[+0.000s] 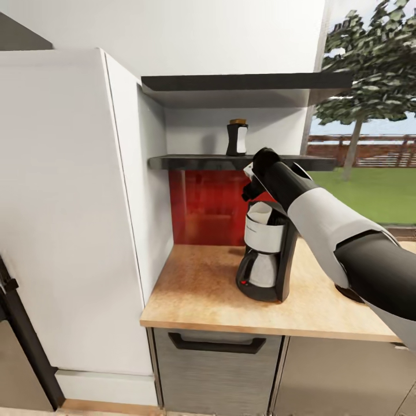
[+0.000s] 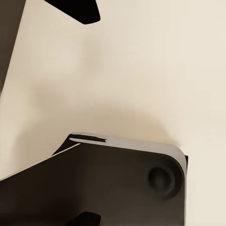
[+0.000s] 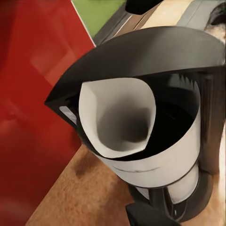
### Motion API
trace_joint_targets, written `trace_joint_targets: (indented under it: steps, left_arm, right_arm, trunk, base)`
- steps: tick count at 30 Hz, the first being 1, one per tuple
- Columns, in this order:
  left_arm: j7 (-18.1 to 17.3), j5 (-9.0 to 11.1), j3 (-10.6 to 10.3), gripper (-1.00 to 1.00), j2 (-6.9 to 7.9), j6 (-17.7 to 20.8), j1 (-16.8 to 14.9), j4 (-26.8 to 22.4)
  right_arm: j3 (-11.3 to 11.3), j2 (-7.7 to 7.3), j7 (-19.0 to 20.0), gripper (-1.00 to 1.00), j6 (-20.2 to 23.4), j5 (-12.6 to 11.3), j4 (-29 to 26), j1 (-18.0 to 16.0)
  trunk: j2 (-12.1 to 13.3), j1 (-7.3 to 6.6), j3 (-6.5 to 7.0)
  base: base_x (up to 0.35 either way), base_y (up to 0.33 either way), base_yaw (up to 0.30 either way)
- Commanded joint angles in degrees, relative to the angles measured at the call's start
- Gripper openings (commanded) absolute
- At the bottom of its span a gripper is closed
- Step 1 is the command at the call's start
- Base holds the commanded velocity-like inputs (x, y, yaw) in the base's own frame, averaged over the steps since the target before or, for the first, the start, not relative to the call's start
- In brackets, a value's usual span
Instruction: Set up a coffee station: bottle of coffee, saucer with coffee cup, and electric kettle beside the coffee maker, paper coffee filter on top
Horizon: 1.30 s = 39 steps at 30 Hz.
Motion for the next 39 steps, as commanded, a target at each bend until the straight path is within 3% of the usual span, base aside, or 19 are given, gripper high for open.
trace_joint_targets:
  steps: [1,24,30,33,37,39]
  left_arm:
    - [-0.02,0.57,-0.06,1.0,0.07,-0.07,0.04,-0.09]
    - [0.07,0.61,0.01,1.0,0.54,-0.07,-0.2,-0.09]
    - [0.07,0.66,0.21,1.0,0.51,-0.07,-0.35,-0.17]
    - [0.07,0.66,0.25,1.0,0.48,-0.07,-0.4,-0.18]
    - [0.01,0.66,0.27,1.0,0.47,-0.07,-0.43,-0.25]
    - [-0.01,0.66,0.27,1.0,0.47,-0.07,-0.43,-0.25]
  right_arm:
    - [0.19,-0.01,0.57,1.0,0.08,0.59,-0.05,-0.02]
    - [0.14,0.2,0.58,1.0,-0.04,0.32,-0.19,-0.02]
    - [-0.46,0.26,0.58,1.0,0.02,0.22,-5.94,-0.02]
    - [-3.79,0.27,0.58,1.0,0.03,0.23,-9.92,-0.02]
    - [-12.22,0.27,0.58,1.0,-0.04,0.27,-17.12,-0.02]
    - [-14.56,0.27,0.58,1.0,-0.03,0.3,-20.38,-0.02]
  trunk:
    - [-0.02,0.0,-0.01]
    - [-0.02,0.0,-0.01]
    - [-0.02,0.0,-0.01]
    - [-0.02,0.0,-0.01]
    - [-0.02,0.0,-0.01]
    - [-0.02,0.0,-0.01]
  base:
    - [-0.131,0.0,0.0]
    - [-0.083,0.0,0.0]
    - [-0.041,0.023,0.0]
    - [-0.045,0.035,0.0]
    - [-0.012,0.009,0.0]
    - [-0.003,0.002,0.0]
